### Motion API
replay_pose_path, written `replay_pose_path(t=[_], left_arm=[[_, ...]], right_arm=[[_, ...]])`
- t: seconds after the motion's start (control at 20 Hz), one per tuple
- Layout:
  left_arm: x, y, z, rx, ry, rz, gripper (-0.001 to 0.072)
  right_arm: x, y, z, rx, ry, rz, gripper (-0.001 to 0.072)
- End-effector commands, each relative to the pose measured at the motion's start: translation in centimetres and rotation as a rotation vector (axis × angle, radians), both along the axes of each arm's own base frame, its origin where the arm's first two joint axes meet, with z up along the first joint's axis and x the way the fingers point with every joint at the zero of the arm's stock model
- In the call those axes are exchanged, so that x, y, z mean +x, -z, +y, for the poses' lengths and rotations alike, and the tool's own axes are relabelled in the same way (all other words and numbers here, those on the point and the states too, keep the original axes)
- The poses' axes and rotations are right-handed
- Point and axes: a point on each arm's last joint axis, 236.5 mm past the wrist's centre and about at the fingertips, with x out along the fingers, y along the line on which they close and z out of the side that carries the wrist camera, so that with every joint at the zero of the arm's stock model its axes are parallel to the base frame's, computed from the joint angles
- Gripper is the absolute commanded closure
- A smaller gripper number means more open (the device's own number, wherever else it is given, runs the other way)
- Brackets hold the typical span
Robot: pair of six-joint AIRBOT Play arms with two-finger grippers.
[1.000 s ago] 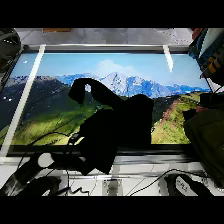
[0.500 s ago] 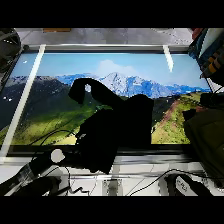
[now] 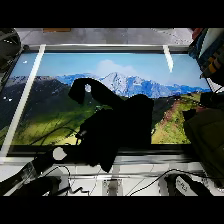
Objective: Fold the clothes and pants, and hang the long-sleeved shirts on hangers.
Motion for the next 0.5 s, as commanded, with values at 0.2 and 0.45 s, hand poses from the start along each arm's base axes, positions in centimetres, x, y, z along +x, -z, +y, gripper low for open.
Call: replay_pose_path(t=[0.2,0.45], left_arm=[[3.0,-3.5,-2.6,-0.065,0.048,-0.168,0.0698],[6.7,-5.6,-0.9,0.049,0.118,-0.293,0.0700]], right_arm=[[0.1,-0.1,-0.1,-0.004,0.003,-0.007,0.0689],[0.5,-0.3,-1.3,-0.051,0.018,-0.029,0.0698]])
